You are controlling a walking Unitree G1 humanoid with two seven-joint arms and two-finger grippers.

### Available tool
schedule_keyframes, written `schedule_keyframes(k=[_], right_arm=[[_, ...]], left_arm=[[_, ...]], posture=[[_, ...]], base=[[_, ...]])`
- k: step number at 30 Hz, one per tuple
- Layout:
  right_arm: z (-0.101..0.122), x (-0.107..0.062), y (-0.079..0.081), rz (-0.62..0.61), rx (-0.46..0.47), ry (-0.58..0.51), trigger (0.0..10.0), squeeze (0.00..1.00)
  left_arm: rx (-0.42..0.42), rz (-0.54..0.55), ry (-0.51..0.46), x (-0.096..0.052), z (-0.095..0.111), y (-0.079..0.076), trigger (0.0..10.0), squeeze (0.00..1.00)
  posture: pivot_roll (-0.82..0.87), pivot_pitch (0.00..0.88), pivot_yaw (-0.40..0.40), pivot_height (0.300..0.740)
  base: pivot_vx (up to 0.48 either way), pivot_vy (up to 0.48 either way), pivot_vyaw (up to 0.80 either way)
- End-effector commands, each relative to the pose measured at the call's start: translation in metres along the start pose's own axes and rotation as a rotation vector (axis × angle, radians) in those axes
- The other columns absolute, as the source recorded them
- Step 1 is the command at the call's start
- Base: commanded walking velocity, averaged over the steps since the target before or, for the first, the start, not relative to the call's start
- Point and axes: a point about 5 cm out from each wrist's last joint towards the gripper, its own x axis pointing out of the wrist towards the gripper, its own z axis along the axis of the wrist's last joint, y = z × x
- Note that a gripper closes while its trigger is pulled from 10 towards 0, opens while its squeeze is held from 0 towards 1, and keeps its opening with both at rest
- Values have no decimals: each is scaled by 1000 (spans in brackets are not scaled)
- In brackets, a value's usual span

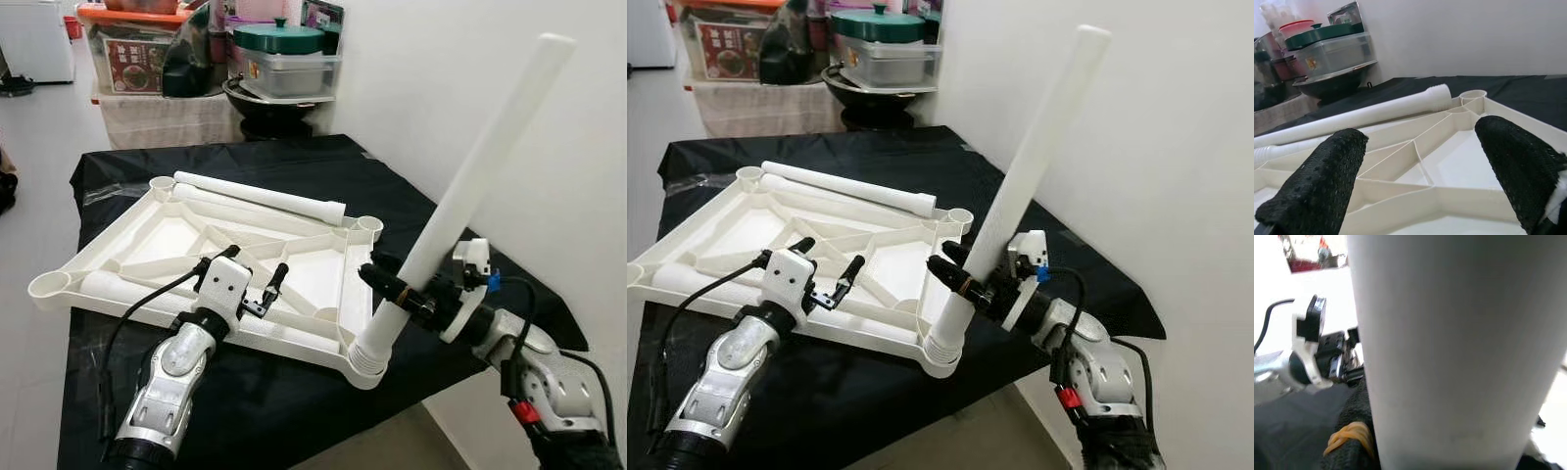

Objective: Building children table

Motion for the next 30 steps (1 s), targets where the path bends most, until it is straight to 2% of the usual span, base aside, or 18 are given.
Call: schedule_keyframes(k=[1,3,5,6,7,9,26,30], right_arm=[[-38,-7,0,-34,83,171,10000,0],[-34,-3,-3,-7,58,179,10000,0],[-17,5,3,163,14,180,10000,0],[-17,5,3,163,14,180,10000,0],[-12,7,7,221,3,179,10000,0],[-9,10,9,262,-6,184,10000,0],[-10,33,5,357,4,201,10000,0],[-13,34,4,330,11,187,10000,0]], left_arm=[[5,-10,4,0,-1,-4,10000,0],[3,-6,5,-1,-2,-4,10000,0],[-1,3,10,-3,-3,-4,10000,0],[-1,3,10,-3,-3,-4,10000,0],[-3,7,11,-3,-3,-4,10000,0],[-3,11,11,-4,-3,-4,10000,0],[-13,57,19,-11,-6,-1,10000,0],[-14,56,22,-11,-6,-2,10000,0]], posture=[[76,0,-129,740],[82,0,-134,740],[101,0,-152,740],[101,0,-152,740],[103,0,-154,740],[111,0,-162,740],[153,0,-209,740],[144,0,-203,740]], base=[[0,0,0],[0,0,0],[0,0,0],[0,0,0],[0,0,0],[0,0,0],[0,0,0],[0,0,0]])
